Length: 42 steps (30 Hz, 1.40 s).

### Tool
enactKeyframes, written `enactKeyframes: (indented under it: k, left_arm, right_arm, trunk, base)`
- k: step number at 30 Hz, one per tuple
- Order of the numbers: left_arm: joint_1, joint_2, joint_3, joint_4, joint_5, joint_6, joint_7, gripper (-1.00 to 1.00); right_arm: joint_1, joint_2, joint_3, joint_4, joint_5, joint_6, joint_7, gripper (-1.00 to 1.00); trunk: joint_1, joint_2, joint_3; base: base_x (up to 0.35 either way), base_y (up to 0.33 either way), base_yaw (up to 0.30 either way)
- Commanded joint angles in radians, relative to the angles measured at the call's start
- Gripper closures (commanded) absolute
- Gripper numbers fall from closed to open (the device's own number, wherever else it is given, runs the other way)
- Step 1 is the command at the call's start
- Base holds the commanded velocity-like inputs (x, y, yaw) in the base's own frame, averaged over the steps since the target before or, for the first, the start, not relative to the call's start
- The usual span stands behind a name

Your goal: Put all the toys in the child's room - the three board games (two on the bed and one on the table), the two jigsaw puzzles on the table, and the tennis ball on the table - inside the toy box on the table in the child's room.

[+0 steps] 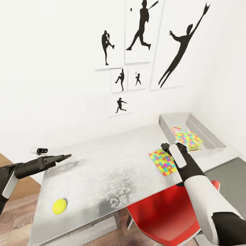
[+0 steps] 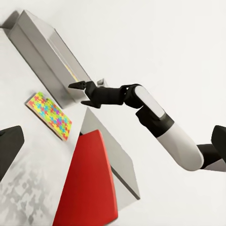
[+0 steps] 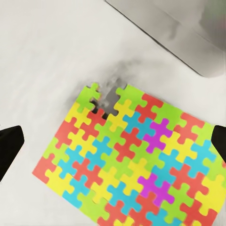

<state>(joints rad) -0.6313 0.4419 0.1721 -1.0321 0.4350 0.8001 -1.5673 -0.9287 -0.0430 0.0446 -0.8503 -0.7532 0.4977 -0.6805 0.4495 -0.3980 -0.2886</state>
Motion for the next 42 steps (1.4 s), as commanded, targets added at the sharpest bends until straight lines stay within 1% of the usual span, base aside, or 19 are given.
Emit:
enactKeyframes:
  k: [1,7,16,17,19,21,23,26,32,42]
  left_arm:
    - [-0.001,0.0,0.0,0.0,0.0,0.008,-0.004,-1.0]
    - [-0.001,0.001,0.001,0.0,-0.001,0.003,-0.004,-1.0]
    - [-0.001,0.001,0.001,0.0,-0.001,0.002,-0.004,-1.0]
    - [-0.001,0.001,0.001,0.0,-0.001,0.002,-0.004,-1.0]
    - [-0.001,0.001,0.001,0.0,-0.001,0.002,-0.004,-1.0]
    - [-0.001,0.001,0.001,0.0,-0.001,0.002,-0.004,-1.0]
    - [-0.001,0.001,0.001,0.0,-0.001,0.002,-0.004,-1.0]
    - [-0.001,0.001,0.001,0.0,-0.001,0.002,-0.004,-1.0]
    - [-0.001,0.001,0.001,0.0,-0.001,0.002,-0.004,-1.0]
    - [-0.001,0.003,0.001,0.0,-0.001,0.002,-0.004,-1.0]
  right_arm:
    - [-0.001,-0.001,0.005,-0.001,-0.007,-0.007,-0.008,-1.0]
    - [-0.001,0.0,0.006,0.001,-0.007,-0.049,-0.008,-1.0]
    - [-0.001,-0.001,0.01,0.002,-0.003,-0.066,-0.008,-1.0]
    - [-0.001,-0.001,0.011,0.002,0.009,-0.067,-0.008,-1.0]
    - [-0.001,0.0,0.01,0.003,0.046,-0.071,-0.008,-1.0]
    - [-0.001,0.002,0.008,0.004,0.109,-0.097,-0.008,-1.0]
    - [-0.001,0.003,0.007,0.01,0.143,-0.118,-0.008,-1.0]
    - [-0.001,0.004,0.007,0.024,0.166,-0.133,-0.008,-1.0]
    - [-0.001,0.005,0.006,0.042,0.184,-0.142,-0.008,-1.0]
    - [-0.001,0.01,0.006,0.045,0.187,-0.143,-0.008,-1.0]
  trunk:
    - [0.001,-0.002,-0.003]
    - [0.001,-0.002,-0.009]
    - [0.001,-0.002,-0.019]
    - [0.001,-0.002,-0.02]
    - [0.001,-0.002,-0.022]
    - [0.001,-0.002,-0.024]
    - [0.001,-0.002,-0.027]
    - [0.001,-0.002,-0.03]
    - [0.001,-0.002,-0.036]
    - [0.001,-0.002,-0.047]
  base:
    - [0.0,0.0,0.0]
    - [0.0,0.0,0.0]
    - [0.0,0.0,0.0]
    - [0.0,0.0,0.0]
    - [0.0,0.0,0.0]
    - [0.0,0.0,0.0]
    - [0.0,0.0,0.0]
    - [0.0,0.0,0.0]
    - [0.0,0.0,0.0]
    - [0.0,0.017,0.0]
